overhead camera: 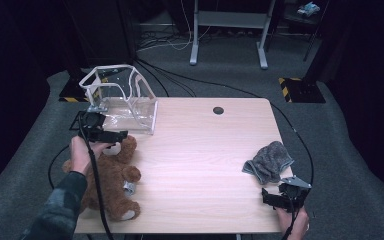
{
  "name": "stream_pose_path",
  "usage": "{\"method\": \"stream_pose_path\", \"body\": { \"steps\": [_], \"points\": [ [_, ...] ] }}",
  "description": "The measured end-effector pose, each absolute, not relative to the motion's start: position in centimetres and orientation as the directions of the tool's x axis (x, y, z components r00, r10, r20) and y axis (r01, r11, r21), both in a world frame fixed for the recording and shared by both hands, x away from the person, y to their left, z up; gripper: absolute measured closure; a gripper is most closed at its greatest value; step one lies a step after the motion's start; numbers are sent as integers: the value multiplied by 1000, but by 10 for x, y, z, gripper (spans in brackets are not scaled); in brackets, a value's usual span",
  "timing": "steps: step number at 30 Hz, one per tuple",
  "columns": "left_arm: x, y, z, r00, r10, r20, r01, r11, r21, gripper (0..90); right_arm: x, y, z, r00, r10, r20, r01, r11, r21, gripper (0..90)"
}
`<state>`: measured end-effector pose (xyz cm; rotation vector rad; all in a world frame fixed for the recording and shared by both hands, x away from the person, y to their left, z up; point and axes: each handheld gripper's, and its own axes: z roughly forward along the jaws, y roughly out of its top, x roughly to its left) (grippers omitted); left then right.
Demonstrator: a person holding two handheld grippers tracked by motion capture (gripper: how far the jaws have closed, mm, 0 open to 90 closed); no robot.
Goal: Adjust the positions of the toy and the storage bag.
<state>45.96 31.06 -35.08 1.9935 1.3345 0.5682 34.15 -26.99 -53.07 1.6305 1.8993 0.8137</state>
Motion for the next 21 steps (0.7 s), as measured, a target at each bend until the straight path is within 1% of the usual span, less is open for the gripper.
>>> {"method": "stream_pose_path", "body": {
  "steps": [5,11,17,21],
  "points": [
    [481,298,-343,400,917,-4,618,-267,740,3,341,-270,-531,-159,987,9,686,104,720,0],
    [495,288,-339,415,910,-4,592,-267,760,4,341,-270,-531,-159,987,9,686,104,720,0],
    [514,277,-336,424,905,33,563,-292,773,1,341,-270,-531,-158,987,7,686,104,720,0],
    [529,275,-337,414,909,48,567,-299,768,1,341,-270,-531,-157,988,7,686,104,720,1]
  ]
}}
